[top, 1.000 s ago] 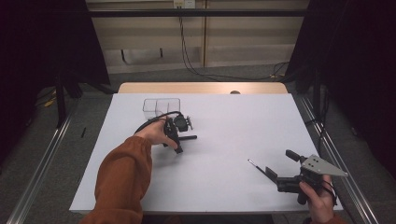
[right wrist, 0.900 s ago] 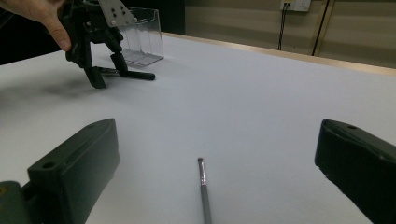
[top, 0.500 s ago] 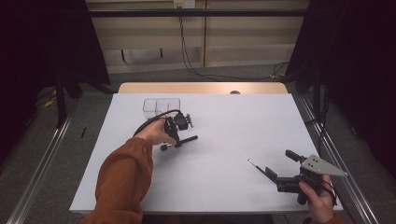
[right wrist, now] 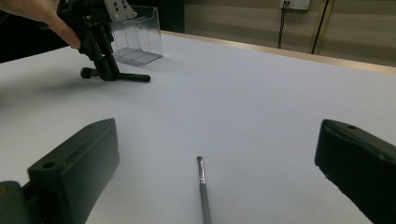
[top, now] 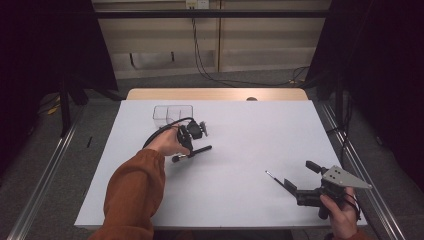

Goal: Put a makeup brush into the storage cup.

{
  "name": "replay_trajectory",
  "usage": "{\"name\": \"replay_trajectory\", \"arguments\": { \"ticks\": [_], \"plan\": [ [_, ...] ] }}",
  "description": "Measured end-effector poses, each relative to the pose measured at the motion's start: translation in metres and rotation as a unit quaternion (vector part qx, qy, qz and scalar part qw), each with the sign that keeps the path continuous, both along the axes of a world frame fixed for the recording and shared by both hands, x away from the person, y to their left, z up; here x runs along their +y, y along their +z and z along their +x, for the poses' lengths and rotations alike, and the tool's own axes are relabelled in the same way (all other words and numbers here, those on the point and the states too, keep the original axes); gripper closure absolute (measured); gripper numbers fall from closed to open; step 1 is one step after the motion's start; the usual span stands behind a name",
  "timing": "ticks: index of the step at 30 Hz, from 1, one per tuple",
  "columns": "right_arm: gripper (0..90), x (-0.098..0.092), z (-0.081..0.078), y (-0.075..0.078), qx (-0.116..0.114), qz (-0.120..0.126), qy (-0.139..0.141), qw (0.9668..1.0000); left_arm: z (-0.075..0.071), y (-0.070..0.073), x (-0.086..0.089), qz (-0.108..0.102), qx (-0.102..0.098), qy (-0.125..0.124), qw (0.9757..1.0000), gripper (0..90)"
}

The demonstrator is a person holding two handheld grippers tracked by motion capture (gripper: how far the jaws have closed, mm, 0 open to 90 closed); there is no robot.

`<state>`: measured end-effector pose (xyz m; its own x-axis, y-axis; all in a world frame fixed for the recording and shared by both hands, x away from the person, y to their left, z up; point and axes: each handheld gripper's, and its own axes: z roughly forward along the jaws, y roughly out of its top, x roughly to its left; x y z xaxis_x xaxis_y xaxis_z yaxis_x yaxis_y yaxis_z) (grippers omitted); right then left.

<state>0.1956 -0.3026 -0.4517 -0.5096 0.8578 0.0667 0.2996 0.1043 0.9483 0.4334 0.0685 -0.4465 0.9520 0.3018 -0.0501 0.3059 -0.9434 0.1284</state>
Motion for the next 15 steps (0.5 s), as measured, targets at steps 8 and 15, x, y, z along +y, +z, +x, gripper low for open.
{"name": "replay_trajectory", "arguments": {
  "ticks": [8, 15],
  "plan": [
    [0.0, 0.000, 0.000, 0.000, 0.001, 0.000, -0.001, 1.0000, 0.000, 0.002, 0.005, -0.024, 0.002, 0.022, 0.9995, 79.2],
    [0.0, 0.000, 0.000, 0.000, 0.001, 0.002, -0.001, 1.0000, 0.001, 0.017, 0.014, -0.063, 0.003, 0.050, 0.9967, 79.2]
  ]
}}
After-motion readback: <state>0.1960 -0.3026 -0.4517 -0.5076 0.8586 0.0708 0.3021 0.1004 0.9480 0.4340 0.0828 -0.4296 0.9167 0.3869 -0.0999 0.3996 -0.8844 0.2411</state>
